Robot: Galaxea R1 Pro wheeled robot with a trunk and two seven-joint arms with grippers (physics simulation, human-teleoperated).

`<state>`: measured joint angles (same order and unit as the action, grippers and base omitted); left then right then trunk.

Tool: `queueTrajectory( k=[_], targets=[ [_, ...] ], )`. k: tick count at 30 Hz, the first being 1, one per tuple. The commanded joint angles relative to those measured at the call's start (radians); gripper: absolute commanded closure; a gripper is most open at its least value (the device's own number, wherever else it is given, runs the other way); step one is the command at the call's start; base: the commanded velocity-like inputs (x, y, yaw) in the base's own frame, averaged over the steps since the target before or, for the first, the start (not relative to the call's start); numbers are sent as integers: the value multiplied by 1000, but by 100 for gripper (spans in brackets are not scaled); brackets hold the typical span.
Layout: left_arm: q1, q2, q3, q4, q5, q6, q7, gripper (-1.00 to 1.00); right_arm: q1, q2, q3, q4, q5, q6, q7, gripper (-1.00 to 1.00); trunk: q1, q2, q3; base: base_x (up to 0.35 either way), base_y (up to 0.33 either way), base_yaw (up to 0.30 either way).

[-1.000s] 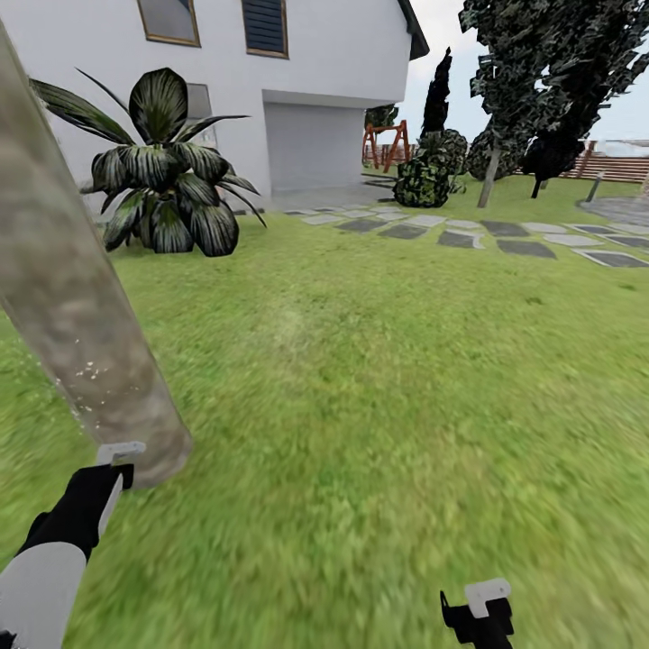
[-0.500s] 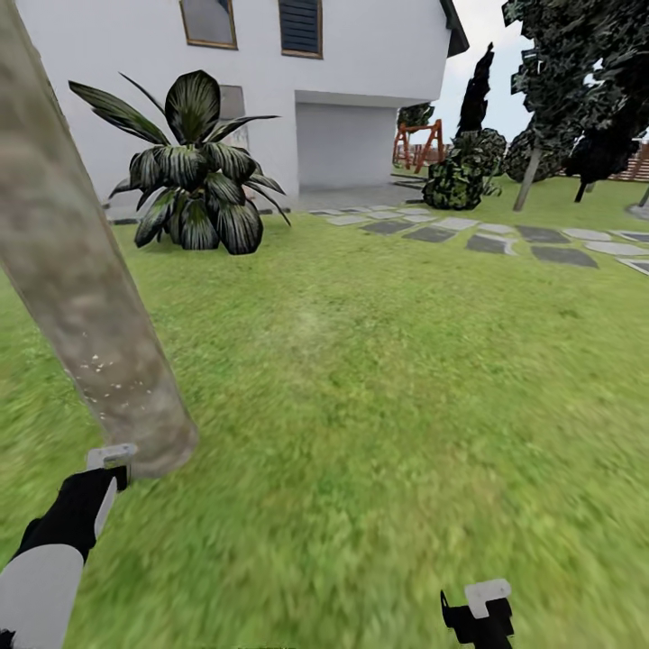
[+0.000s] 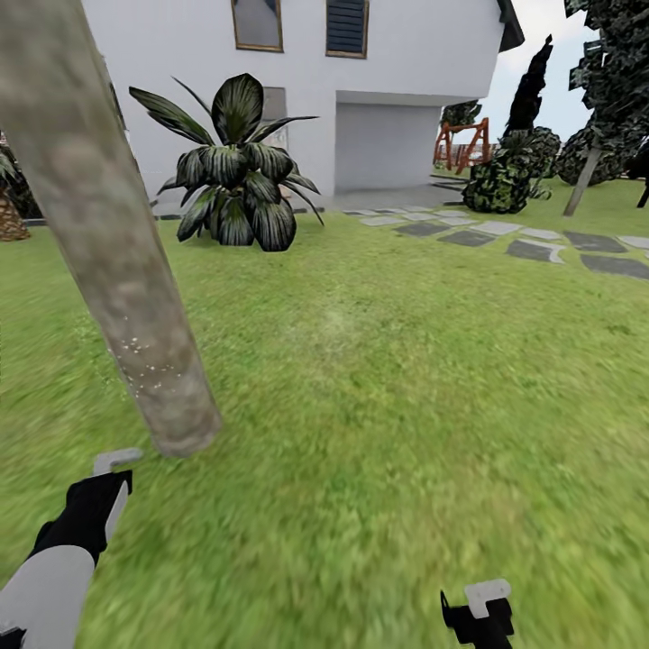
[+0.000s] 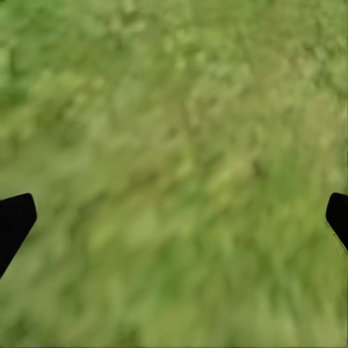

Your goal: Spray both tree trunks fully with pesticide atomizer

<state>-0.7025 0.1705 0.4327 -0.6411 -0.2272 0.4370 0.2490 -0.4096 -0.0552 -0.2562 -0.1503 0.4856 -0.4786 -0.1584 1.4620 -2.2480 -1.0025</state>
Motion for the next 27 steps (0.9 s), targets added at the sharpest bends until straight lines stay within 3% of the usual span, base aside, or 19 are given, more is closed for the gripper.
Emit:
queueTrajectory(
  k=[1,19,27],
  targets=[
    [0,-2,0,0,-1,0,1,100,0,0,0,0,0,0,0,-100,0,0,0,182,-179,31],
    [0,-6,2,-3,-1,-6,7,100,0,-3,0,0,-1,0,-1,-100,0,0,0,185,-216,6],
    [0,-6,3,-4,0,-6,7,100,0,-2,0,0,0,0,-1,-100,0,0,0,179,-224,247]
  ],
)
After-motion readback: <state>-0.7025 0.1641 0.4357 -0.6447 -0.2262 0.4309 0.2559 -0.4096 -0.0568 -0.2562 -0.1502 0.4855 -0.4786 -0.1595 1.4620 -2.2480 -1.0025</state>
